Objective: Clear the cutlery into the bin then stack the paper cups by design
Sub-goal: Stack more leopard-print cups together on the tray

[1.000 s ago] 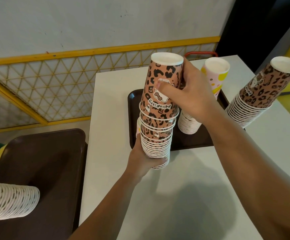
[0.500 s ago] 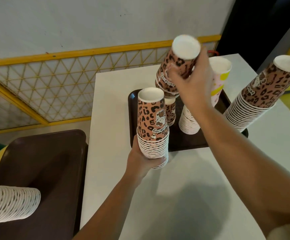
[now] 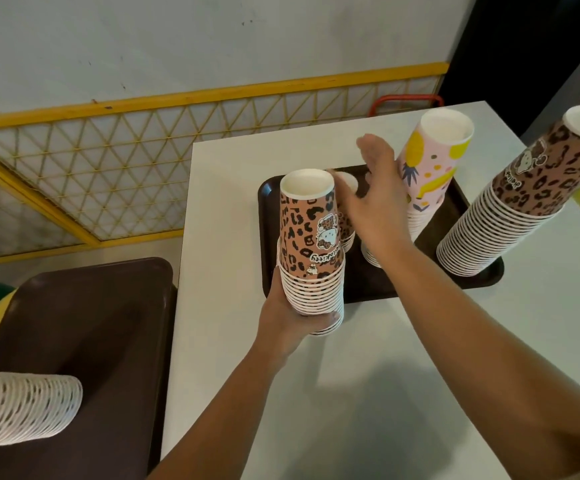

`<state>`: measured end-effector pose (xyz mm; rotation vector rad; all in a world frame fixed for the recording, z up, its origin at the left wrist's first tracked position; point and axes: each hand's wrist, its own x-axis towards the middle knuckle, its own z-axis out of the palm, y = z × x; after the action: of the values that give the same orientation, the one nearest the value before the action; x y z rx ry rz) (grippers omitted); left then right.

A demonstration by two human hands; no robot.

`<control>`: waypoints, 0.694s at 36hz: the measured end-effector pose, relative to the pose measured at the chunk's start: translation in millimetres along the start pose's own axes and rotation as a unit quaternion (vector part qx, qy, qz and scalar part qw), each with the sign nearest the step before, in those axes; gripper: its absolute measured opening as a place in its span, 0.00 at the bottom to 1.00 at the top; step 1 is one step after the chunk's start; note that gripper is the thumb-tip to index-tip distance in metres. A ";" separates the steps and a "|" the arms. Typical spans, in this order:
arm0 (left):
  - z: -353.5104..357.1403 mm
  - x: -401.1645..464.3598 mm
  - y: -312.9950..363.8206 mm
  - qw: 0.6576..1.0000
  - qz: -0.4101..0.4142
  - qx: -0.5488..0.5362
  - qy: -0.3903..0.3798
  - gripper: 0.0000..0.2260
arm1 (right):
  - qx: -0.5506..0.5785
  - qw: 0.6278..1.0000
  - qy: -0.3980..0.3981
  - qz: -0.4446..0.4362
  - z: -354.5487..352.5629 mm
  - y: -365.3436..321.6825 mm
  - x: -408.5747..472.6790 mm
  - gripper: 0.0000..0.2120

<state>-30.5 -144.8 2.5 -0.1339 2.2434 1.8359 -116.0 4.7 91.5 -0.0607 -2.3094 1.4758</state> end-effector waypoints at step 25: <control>10.8 -9.9 6.3 1.000 -0.019 0.010 -0.023 0.49 | -0.010 0.987 -0.152 -0.055 -41.6 -44.0 -32.5 0.26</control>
<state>-20.9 -133.7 9.0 -0.1302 2.2130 1.7777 -63.8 13.1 135.4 0.3017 -2.5177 1.4918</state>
